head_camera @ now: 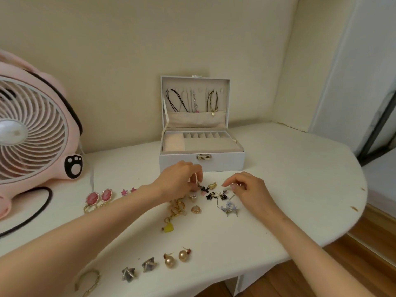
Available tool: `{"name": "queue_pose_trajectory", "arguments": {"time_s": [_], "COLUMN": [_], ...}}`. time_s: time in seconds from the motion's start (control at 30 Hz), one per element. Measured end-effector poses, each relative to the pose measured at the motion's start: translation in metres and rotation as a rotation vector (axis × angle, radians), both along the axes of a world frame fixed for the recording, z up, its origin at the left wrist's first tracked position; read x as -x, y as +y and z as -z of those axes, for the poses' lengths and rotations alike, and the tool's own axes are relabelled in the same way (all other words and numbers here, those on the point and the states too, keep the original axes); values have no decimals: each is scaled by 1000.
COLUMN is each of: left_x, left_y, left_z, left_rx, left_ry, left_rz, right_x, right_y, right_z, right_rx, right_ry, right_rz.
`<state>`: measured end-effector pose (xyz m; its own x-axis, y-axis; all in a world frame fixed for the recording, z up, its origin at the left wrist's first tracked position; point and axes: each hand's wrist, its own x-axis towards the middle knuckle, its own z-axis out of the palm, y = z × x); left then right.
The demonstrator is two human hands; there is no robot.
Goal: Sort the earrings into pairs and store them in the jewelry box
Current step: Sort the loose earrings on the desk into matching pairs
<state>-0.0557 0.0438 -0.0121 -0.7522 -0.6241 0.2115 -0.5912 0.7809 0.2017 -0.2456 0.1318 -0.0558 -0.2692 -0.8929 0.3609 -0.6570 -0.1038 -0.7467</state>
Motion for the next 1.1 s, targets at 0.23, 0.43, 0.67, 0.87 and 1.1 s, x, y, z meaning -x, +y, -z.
{"name": "queue_pose_trajectory", "arguments": {"time_s": [0.23, 0.43, 0.67, 0.87, 1.1], "left_x": [-10, -3, 4, -11, -59], "left_y": [-18, -21, -19, -8, 4], "left_z": [-9, -1, 1, -12, -37], "left_rx": [-30, -37, 38, -191, -414], "left_ry": [82, -92, -62, 163, 336], "left_rz": [-75, -33, -43, -80, -99], "right_x": [0, 0, 0, 1, -11], "right_y": [0, -1, 0, 6, 10], "right_z": [0, 1, -2, -11, -28], "right_rx": [-9, -24, -23, -12, 2], "right_ry": [8, 14, -27, -294, -419], "right_rz": [-12, -7, -15, -22, -23]}}
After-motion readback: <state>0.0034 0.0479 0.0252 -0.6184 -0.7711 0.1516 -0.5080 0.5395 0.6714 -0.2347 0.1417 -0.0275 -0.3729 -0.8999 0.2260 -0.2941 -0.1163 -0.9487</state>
